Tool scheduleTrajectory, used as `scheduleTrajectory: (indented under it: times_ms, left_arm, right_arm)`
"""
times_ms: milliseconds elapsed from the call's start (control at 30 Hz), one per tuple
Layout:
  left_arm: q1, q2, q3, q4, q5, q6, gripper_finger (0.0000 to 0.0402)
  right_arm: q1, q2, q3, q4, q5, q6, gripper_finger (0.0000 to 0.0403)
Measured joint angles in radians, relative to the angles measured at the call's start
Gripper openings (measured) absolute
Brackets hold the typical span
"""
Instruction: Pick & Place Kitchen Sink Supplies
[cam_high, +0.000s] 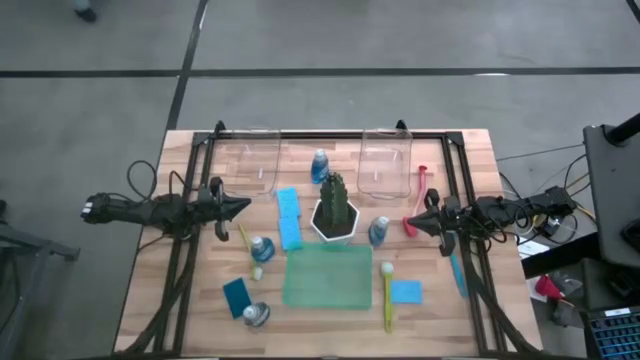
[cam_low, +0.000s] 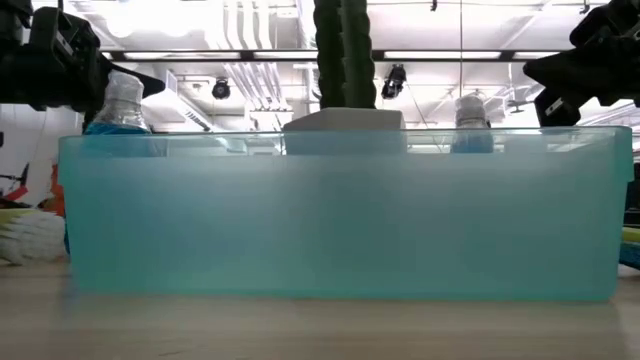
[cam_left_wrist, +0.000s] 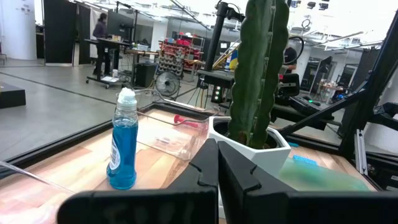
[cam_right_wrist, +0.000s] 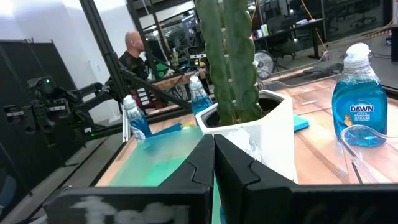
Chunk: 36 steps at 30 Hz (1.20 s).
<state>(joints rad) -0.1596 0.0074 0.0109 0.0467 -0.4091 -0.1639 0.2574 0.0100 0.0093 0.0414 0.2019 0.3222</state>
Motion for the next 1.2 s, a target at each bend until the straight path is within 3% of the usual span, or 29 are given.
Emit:
scheduleTrajectory:
  times_ms: [1033, 1200]
  left_arm:
    - [0.0, 0.0, 0.0, 0.0, 0.0, 0.0, 0.0]
    - [0.0, 0.0, 0.0, 0.0, 0.0, 0.0, 0.0]
  right_arm:
    - [-0.001, 0.0, 0.0, 0.002, 0.001, 0.007, 0.0008]
    - [-0.001, 0.0, 0.0, 0.1, 0.02, 0.303, 0.0008]
